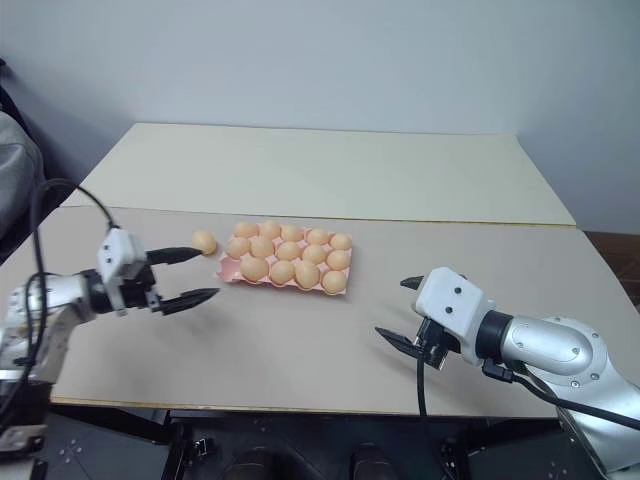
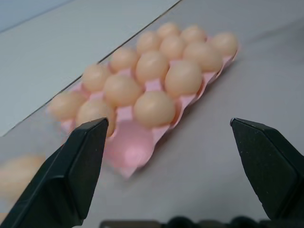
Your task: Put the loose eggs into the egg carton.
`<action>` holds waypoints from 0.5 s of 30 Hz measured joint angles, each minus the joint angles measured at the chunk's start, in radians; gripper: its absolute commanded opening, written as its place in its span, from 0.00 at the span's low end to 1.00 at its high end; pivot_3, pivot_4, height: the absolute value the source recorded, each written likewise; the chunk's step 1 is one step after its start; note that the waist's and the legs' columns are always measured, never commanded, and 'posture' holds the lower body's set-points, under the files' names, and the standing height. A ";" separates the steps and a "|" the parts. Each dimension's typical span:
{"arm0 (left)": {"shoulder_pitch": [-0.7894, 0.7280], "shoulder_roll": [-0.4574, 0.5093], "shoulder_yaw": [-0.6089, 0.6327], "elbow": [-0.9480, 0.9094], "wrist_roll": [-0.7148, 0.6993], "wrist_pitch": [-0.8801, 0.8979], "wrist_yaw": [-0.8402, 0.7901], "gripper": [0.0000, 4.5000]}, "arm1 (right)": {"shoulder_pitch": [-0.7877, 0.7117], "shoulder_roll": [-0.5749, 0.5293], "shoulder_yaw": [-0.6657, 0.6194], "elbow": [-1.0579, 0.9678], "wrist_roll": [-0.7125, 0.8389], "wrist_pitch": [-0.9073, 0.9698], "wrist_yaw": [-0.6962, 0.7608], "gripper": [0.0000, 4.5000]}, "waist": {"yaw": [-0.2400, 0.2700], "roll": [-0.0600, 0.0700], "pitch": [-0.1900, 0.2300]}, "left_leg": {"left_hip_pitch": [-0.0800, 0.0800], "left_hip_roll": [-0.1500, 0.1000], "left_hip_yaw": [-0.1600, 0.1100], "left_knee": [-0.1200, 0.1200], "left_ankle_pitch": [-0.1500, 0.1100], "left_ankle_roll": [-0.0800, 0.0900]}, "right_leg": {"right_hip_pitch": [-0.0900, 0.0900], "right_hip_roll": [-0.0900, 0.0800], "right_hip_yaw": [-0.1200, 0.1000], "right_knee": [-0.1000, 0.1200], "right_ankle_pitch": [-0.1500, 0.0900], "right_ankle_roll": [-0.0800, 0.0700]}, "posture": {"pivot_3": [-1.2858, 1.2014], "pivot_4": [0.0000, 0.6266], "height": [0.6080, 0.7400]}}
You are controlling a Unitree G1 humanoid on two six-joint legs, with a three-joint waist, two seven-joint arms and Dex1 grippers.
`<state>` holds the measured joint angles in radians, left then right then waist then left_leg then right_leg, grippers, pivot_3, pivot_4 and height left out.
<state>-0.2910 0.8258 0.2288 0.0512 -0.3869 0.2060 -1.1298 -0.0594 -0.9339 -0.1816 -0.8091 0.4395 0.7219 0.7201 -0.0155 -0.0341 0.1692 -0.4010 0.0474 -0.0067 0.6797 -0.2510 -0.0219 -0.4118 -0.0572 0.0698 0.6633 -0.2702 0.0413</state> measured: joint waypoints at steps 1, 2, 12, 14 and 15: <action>0.035 0.017 0.026 -0.030 -0.005 0.014 0.007 1.00 | 0.000 0.000 -0.001 0.001 0.000 -0.001 0.005 1.00 | 0.000 0.000 0.000 | 0.000 0.000 0.000 0.000 0.000 0.000 | 0.000 0.000 0.000 0.000 0.000 0.000 | 0.52 0.24 1.00; 0.061 0.029 0.045 -0.047 -0.008 0.021 0.011 1.00 | 0.000 0.000 -0.001 0.003 0.001 -0.002 0.009 1.00 | 0.001 0.000 0.000 | 0.000 0.000 0.000 0.000 0.000 0.000 | 0.001 0.000 0.000 0.000 0.000 0.000 | 0.52 0.24 1.00; 0.277 0.077 0.247 -0.164 -0.042 0.126 0.092 1.00 | -0.007 -0.008 -0.020 0.050 0.005 -0.040 0.066 1.00 | 0.002 0.000 0.000 | 0.004 0.000 0.000 -0.001 0.000 0.000 | 0.004 0.000 0.000 -0.001 0.000 0.000 | 0.52 0.24 1.00; 0.295 0.077 0.265 -0.170 -0.042 0.126 0.107 1.00 | -0.021 -0.010 -0.018 0.067 0.004 -0.049 0.079 1.00 | 0.001 0.000 0.000 | 0.004 0.000 0.001 -0.001 0.000 0.000 | 0.004 0.000 0.000 -0.001 0.000 0.000 | 0.52 0.24 1.00; 0.296 0.077 0.265 -0.170 -0.042 0.126 0.111 1.00 | -0.027 -0.011 -0.015 0.073 0.003 -0.055 0.084 1.00 | 0.001 0.000 0.000 | 0.004 0.000 0.001 -0.001 0.000 0.000 | 0.004 0.000 0.000 -0.001 0.000 0.000 | 0.52 0.24 1.00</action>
<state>0.0050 0.9033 0.4942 -0.1189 -0.4288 0.3324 -1.0188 -0.0860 -0.9453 -0.1968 -0.7357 0.4421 0.6674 0.8045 -0.0146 -0.0340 0.1692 -0.3966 0.0477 -0.0060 0.6784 -0.2512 -0.0220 -0.4075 -0.0572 0.0696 0.6620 -0.2705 0.0414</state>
